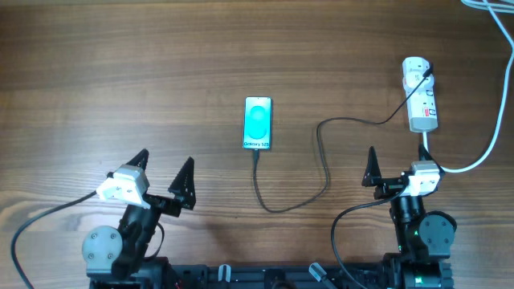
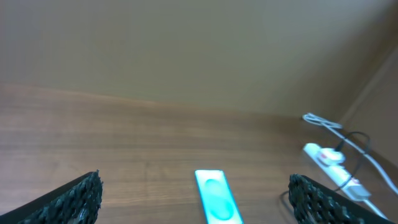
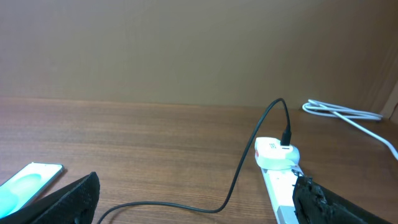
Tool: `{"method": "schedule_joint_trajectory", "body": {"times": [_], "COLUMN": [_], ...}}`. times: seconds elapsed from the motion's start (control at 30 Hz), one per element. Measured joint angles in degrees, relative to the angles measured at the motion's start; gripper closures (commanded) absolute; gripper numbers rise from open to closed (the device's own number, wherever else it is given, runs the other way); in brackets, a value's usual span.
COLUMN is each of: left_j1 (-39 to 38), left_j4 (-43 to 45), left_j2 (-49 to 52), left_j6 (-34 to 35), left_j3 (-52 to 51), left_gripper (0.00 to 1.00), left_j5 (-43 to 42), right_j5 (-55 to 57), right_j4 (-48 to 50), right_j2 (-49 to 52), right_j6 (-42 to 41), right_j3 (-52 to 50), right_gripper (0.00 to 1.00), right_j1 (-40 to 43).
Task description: Plug charger to phone and switch on socket
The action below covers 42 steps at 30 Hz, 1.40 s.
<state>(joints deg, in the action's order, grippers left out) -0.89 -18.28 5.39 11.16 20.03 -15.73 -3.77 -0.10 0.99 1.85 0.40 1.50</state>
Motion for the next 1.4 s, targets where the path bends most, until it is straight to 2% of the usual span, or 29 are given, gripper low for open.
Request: {"method": "schedule_joint_trajectory", "body": {"times": [0.2,0.6,0.83,0.93,1.07,1.4], "left_j1": [1.88,4.02,4.02,4.02,4.02,4.02], "left_j4": [9.35,21.73,19.85,14.88,14.21,14.16], "left_j2": [-4.20,-4.59,-4.61,-4.61,-4.61,-4.61], "left_j6": [-3.02,-5.14,-6.08,-9.27,-13.70,-14.80], "left_j3": [-9.44,-18.49,-19.23,-19.34,-19.34,-19.34], "left_gripper": [0.00,0.00,0.00,0.00,0.00,0.00], "left_j5": [-0.66,1.36,9.44,10.67,12.48,13.11], "right_j5": [0.00,0.00,0.00,0.00,0.00,0.00], "right_j4": [0.00,0.00,0.00,0.00,0.00,0.00], "right_j2": [0.00,0.00,0.00,0.00,0.00,0.00], "right_j6": [0.00,0.00,0.00,0.00,0.00,0.00], "right_j3": [0.00,0.00,0.00,0.00,0.00,0.00], "right_gripper": [0.00,0.00,0.00,0.00,0.00,0.00], "right_j1": [0.00,0.00,0.00,0.00,0.00,0.00]}}
